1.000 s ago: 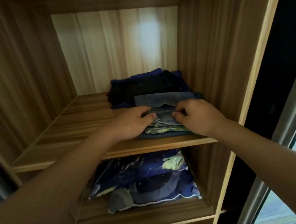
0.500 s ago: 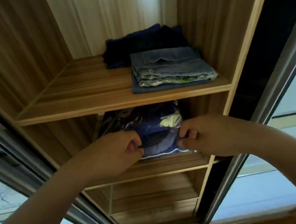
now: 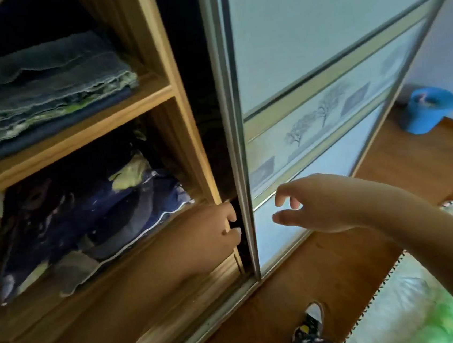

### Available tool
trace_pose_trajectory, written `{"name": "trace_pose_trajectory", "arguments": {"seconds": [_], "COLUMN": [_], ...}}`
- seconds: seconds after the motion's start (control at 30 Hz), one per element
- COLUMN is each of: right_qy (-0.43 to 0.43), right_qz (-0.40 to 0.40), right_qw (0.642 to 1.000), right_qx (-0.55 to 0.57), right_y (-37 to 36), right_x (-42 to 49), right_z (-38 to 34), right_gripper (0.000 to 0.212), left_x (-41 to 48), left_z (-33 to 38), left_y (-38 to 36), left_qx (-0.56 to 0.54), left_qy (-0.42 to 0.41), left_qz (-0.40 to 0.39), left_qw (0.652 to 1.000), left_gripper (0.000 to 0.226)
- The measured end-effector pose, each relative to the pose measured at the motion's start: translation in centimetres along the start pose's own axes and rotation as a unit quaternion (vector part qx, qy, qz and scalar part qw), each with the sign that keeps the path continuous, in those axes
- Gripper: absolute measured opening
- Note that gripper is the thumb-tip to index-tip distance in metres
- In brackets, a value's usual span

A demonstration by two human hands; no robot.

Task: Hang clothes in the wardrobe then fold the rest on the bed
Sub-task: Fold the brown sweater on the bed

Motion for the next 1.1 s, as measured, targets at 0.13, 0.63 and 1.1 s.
{"name": "trace_pose_trajectory", "arguments": {"seconds": [0.13, 0.63, 1.1], "right_qy": [-0.092, -0.322, -0.488], "right_qz": [0.001, 0.11, 0.158], "right_qw": [0.994, 0.917, 0.808], "right_qx": [0.054, 0.21, 0.289], "right_y": [-1.2, -4.0, -7.3], "right_x": [-2.7, -15.1, -27.1], "right_z": [8.0, 35.4, 47.9], "right_gripper": [0.044, 0.044, 0.042], "left_x": [5.5, 25.4, 34.8], "left_z": [6.5, 34.4, 54.6], "left_y": [-0.4, -6.3, -12.7], "left_qx": [0.038, 0.165, 0.281], "left_qy": [-0.072, -0.26, -0.381], "left_qz": [-0.032, -0.108, -0.176], "left_qw": [0.996, 0.945, 0.863], "left_gripper": [0.022, 0.034, 0.031]}}
Point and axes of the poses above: each hand's wrist, its own x-axis towards the middle knuckle, its own y-axis out of the back of the hand, z = x × y, the point moved 8 cm from there along x, towards the middle knuckle, and after that the axes turned 11 degrees about -z, right-handed, at the moved point
